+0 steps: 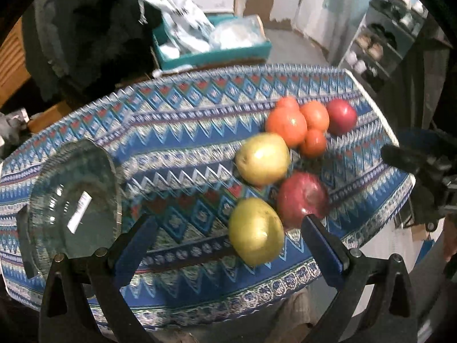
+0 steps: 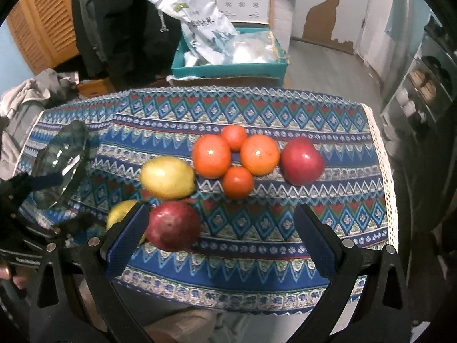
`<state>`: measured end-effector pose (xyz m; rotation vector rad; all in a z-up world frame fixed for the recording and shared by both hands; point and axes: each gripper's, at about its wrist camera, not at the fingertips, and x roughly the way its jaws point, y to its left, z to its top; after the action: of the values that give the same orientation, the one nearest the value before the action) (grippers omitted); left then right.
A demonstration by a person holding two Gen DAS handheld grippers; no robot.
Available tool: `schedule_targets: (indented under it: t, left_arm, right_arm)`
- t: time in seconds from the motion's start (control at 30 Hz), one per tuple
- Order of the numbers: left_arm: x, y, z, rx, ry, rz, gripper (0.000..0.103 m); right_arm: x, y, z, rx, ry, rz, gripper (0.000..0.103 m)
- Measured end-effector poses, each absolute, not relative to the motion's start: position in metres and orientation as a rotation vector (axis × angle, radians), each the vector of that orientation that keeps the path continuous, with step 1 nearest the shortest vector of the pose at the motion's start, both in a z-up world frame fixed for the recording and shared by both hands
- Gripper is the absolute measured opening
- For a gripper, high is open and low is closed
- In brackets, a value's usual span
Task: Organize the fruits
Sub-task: 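Close the left gripper on the large yellow-green pear while the right tool approaches a red apple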
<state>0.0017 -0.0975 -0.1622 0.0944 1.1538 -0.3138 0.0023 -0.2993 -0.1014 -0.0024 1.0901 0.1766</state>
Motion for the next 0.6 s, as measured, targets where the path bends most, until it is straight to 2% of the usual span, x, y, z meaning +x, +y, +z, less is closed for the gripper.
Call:
schedule_targets:
  t: [0.3,0.4,0.6]
  left_arm:
    - [0.005,-0.121,-0.201,0.186,1.221,-0.316,0.102]
    - [0.006,-0.124,-0.212,0.212,1.244,-0.325,0.094]
    - [0.008,-0.131,-0.229,0.216,1.272,-0.360,0.092]
  right_arm:
    - [0.005,-0.315,-0.113,0.071,1.141,0.168,0.100]
    - [0.006,-0.312,-0.114,0.063,1.143,0.175,0.100]
    - [0.009,-0.306,-0.117,0.054,1.154,0.191,0.100]
